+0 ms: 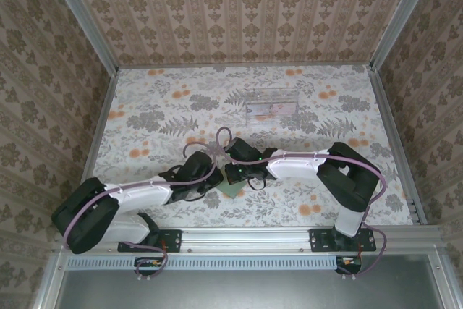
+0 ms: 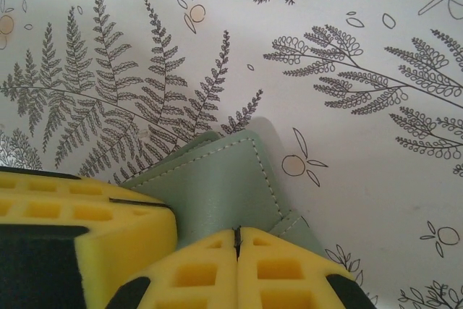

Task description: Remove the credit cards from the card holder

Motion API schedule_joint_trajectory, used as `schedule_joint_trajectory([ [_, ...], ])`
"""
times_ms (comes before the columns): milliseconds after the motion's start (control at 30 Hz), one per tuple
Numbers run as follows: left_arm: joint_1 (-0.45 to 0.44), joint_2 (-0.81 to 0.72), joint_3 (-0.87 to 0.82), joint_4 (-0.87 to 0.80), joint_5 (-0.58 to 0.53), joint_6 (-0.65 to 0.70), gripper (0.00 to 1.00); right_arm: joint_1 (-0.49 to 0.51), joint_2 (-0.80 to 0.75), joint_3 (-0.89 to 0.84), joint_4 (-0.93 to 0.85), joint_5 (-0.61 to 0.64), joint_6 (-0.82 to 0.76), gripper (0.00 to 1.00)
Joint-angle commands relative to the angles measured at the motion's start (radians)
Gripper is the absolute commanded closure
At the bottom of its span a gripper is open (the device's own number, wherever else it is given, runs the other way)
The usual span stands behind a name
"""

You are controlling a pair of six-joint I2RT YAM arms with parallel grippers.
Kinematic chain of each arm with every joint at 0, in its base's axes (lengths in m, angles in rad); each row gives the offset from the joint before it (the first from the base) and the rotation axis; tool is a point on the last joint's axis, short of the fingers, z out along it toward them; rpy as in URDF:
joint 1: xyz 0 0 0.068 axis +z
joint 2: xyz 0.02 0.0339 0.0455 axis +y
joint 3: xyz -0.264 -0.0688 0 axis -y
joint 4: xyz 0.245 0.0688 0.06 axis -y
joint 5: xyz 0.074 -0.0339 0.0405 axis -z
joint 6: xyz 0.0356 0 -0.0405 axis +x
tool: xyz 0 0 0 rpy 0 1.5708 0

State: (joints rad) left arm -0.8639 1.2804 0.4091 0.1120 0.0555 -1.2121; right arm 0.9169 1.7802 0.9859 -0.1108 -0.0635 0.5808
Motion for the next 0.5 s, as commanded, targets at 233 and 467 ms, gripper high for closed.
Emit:
schedule_joint_trajectory([
  [233, 0.001, 0.185, 0.047, -0.247, 0.046, -0.013, 1.00, -0.016, 0.029, -0.033, -0.058, 0.022, -0.008, 1.00],
  [467, 0.013, 0.246, 0.052, -0.258, 0.066, 0.006, 1.00, -0.088, -0.021, -0.068, -0.080, 0.063, -0.055, 1.00],
])
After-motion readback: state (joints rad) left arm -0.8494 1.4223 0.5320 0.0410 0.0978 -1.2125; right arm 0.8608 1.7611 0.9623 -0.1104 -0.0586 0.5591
